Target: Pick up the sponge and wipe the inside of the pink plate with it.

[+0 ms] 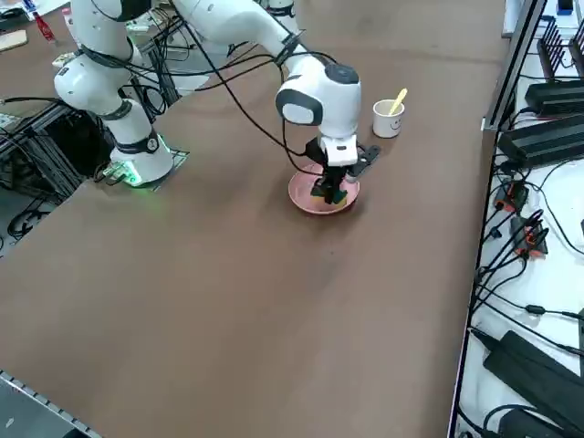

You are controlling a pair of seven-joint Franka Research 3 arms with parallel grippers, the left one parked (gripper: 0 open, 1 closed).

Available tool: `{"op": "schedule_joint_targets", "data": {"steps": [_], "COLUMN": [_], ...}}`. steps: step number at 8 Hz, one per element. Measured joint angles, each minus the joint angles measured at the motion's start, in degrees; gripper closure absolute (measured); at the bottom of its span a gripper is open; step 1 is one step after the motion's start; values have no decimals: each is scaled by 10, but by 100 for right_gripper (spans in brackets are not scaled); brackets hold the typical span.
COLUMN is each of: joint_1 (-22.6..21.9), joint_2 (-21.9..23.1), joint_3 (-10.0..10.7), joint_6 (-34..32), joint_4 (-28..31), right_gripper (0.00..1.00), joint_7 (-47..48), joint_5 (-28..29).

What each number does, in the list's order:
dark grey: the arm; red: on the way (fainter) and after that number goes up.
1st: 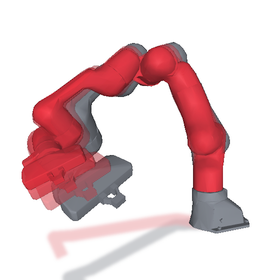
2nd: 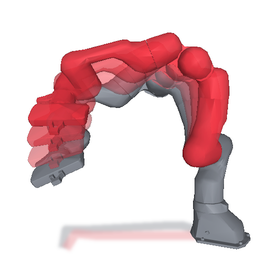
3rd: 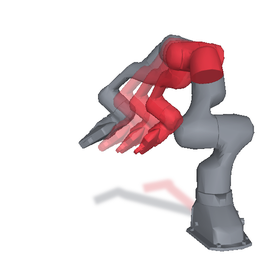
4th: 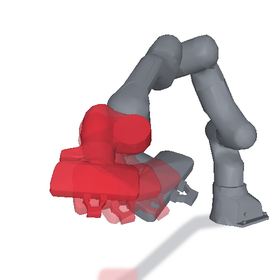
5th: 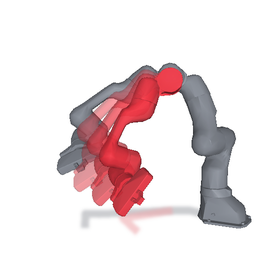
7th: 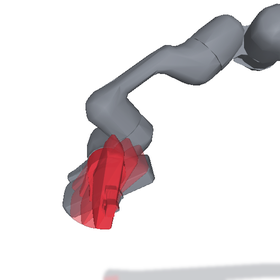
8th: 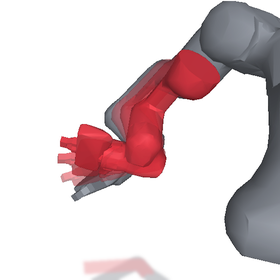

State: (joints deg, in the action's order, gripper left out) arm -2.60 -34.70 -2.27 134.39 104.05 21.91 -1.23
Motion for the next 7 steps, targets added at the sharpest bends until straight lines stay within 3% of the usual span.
{"op": "schedule_joint_targets", "data": {"steps": [7], "joint_1": [-47], "joint_2": [-2], "joint_3": [0], "joint_6": [-13], "joint_4": [-5], "right_gripper": [80], "joint_7": [84], "joint_5": [0]}}
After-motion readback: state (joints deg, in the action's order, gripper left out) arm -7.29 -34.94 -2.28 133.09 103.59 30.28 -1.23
